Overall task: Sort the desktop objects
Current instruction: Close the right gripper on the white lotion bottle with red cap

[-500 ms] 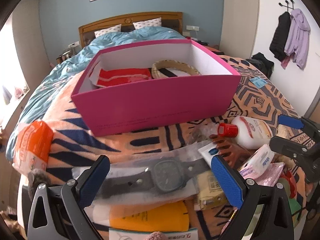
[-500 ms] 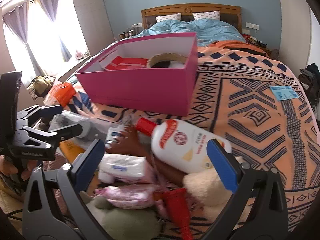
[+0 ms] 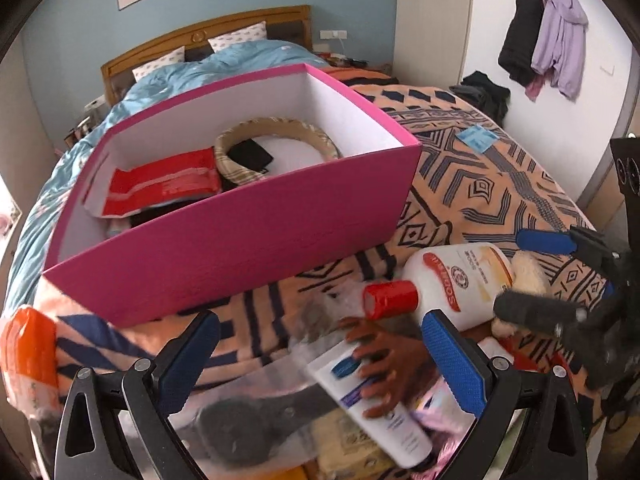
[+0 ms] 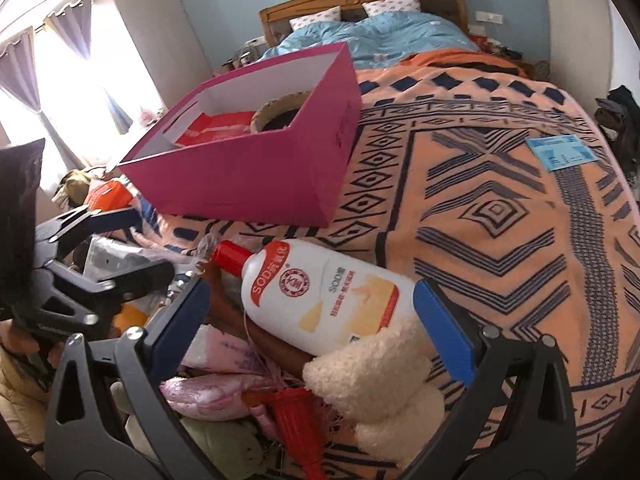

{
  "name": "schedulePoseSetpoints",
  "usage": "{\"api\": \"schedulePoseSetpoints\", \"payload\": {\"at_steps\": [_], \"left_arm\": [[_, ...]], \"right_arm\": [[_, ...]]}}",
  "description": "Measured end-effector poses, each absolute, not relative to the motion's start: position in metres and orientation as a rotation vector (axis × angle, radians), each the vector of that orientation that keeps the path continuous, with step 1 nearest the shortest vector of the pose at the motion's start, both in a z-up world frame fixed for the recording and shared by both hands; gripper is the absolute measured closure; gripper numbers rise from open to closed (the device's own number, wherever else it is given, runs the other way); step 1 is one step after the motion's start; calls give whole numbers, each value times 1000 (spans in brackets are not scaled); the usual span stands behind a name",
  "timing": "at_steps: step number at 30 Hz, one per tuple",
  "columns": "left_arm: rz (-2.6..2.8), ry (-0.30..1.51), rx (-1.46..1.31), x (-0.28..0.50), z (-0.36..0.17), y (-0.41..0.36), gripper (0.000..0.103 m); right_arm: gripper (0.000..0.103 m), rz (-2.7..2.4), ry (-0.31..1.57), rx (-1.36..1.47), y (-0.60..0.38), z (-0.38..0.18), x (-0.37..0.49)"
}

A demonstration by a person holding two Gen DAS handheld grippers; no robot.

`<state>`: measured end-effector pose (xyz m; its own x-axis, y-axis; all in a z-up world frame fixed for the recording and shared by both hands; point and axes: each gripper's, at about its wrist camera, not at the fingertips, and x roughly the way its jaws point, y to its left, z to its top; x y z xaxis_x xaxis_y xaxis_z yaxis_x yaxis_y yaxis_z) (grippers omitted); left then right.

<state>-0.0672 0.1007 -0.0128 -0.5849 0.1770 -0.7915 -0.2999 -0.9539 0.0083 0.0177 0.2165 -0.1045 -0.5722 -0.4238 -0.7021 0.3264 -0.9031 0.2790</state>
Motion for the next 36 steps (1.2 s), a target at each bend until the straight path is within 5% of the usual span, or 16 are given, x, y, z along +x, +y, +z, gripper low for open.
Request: {"api": "schedulePoseSetpoints", "payload": {"at_steps": [10, 15, 20, 24, 36], "left_arm": [[2544, 251, -1277, -76, -20, 117, 0], [2512, 249, -1285, -80, -22, 121, 1], [2491, 254, -1281, -80, -21, 126, 8], [2462, 252, -1298, -82, -24, 128, 15], [2326, 217, -1305, -88, -28, 136, 24]], "right_arm": [[11, -2461, -84, 1312, 239, -132, 19], [11, -2441, -214, 1264, 256, -126, 22], [12, -2450, -239, 1227, 256, -116, 12], [29, -2387, -253, 1283, 252, -125, 0], [32, -2251, -363, 1350, 257, -144, -10]]}}
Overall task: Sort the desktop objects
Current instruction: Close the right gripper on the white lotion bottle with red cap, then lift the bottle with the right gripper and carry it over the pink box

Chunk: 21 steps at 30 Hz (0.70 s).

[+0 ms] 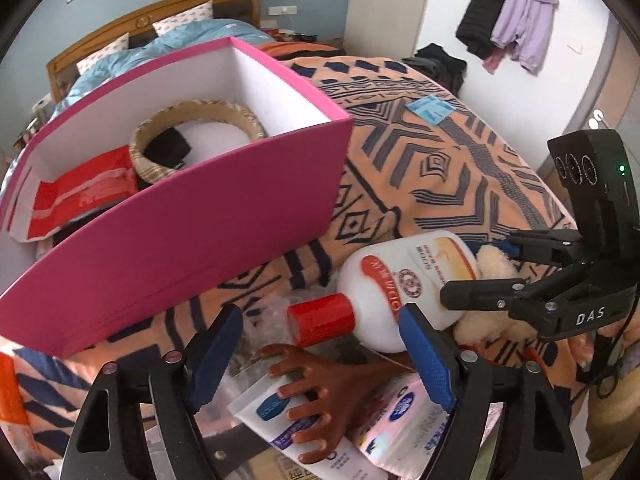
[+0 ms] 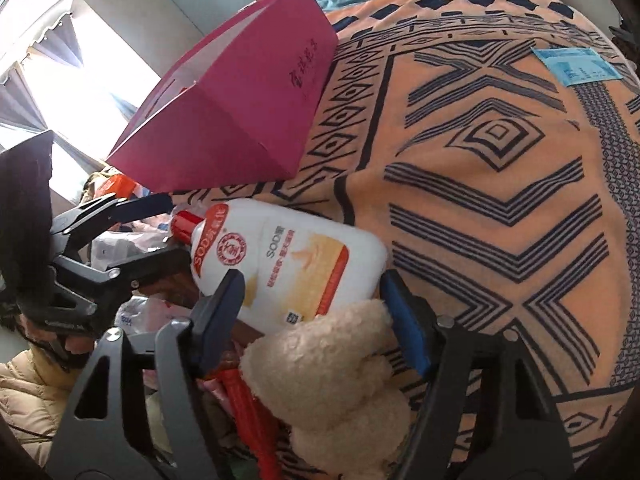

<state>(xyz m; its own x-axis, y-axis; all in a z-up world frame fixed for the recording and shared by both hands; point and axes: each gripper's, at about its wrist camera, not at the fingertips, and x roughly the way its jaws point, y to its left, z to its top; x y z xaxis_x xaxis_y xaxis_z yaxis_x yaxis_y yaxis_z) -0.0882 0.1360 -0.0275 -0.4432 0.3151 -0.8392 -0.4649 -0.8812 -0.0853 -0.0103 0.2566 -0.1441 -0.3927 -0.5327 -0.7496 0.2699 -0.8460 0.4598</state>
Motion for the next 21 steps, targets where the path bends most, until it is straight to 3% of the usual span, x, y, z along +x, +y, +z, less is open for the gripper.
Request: {"api": "schedulePoseSetpoints", "payload": {"at_steps": [6, 21], "left_arm": [[2265, 187, -1304, -92, -31, 143, 36], [2266, 193, -1364, -83, -32, 145, 40]], "right_arm": [[38, -2254, -348, 1340, 257, -145, -4], [40, -2250, -353, 1333, 259, -145, -3]]}}
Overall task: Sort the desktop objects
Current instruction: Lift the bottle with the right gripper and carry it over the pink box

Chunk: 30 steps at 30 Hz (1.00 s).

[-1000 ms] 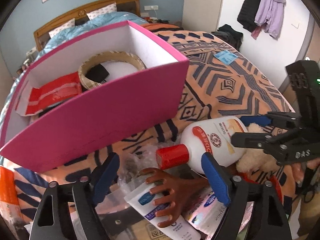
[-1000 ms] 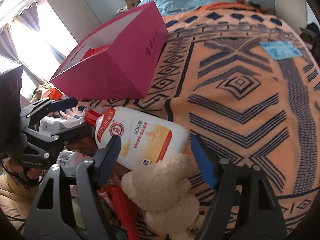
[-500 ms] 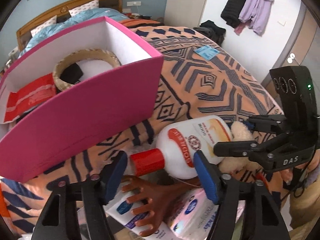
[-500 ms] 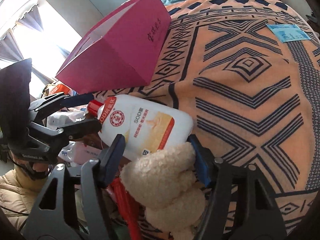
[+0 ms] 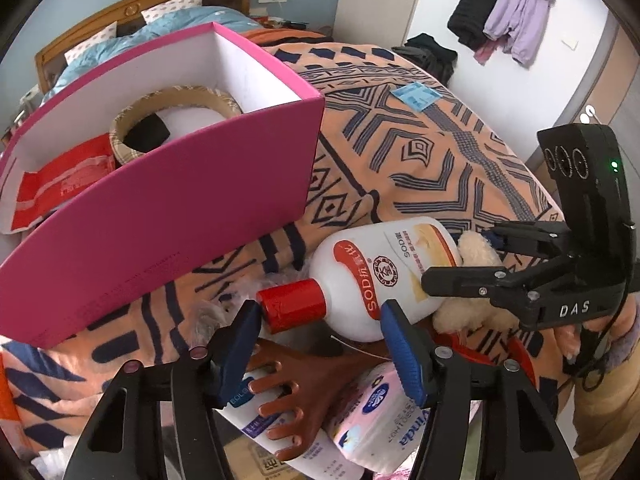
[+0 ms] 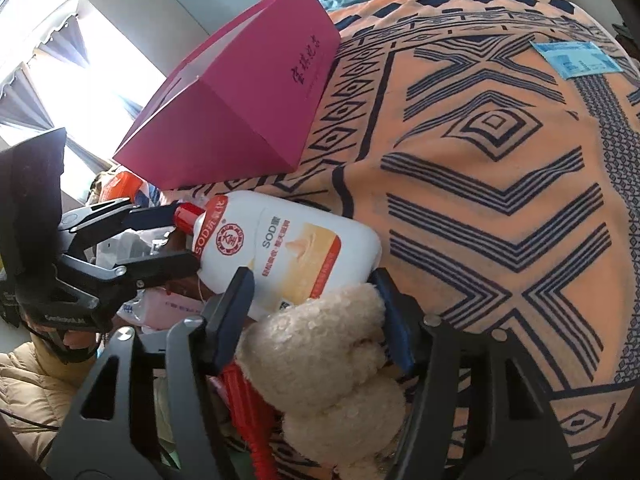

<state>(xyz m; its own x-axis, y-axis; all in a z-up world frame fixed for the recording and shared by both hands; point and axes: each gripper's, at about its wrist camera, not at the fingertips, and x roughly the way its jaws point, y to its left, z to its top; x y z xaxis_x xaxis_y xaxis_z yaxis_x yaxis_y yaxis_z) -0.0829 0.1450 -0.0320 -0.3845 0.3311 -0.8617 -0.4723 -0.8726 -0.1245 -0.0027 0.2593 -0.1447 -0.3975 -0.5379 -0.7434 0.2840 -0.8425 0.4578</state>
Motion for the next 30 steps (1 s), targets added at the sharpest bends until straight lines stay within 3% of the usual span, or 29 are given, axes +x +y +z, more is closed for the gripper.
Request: {"api": "schedulePoseSetpoints", "payload": {"at_steps": [12, 30], "left_arm": [[2361, 93, -1360, -82, -18, 130, 49], [2448, -17, -1259, -71, 21, 92, 49]], "right_arm": [[53, -2438, -194, 1192, 251, -111, 8], [53, -2461, -67, 1015, 217, -65, 18]]}}
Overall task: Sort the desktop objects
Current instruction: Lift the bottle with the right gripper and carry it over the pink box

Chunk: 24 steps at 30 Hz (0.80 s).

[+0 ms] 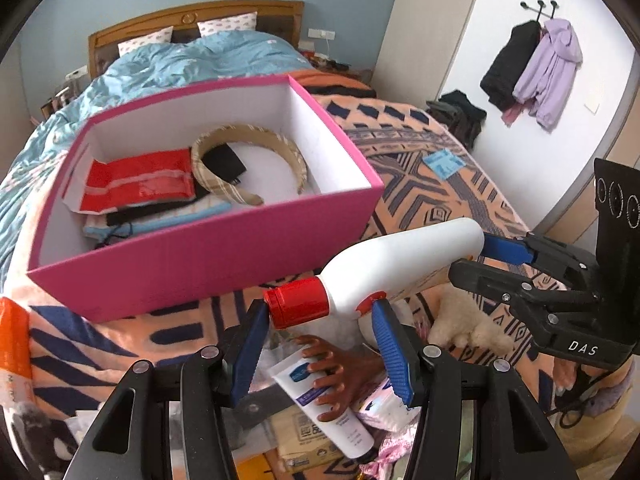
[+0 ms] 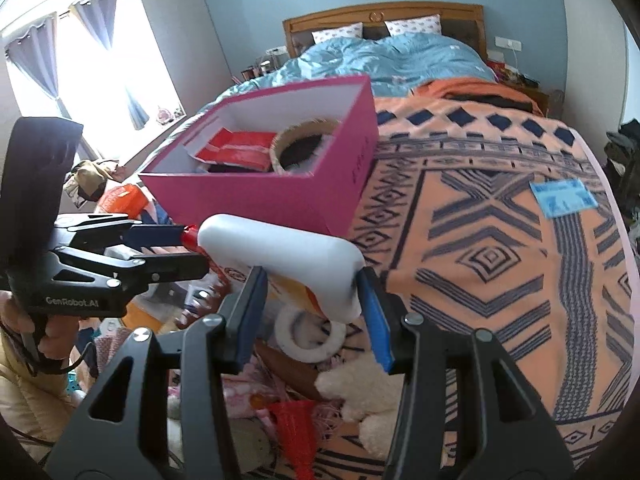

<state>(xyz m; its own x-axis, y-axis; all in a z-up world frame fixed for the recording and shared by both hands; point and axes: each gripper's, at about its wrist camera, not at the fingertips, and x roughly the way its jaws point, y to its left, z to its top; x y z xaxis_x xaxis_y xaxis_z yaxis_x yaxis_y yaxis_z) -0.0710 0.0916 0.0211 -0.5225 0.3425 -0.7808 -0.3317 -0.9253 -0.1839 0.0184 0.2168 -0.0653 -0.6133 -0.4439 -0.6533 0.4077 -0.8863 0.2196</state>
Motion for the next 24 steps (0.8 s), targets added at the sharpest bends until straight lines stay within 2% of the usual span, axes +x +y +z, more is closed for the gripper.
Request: {"api": "schedulePoseSetpoints", "payload": {"at_steps": [24], "left_arm": [[2541, -93, -1180, -102, 61, 41, 49]], "right_arm": [[53, -2418, 15, 872, 170, -12, -22]]}}
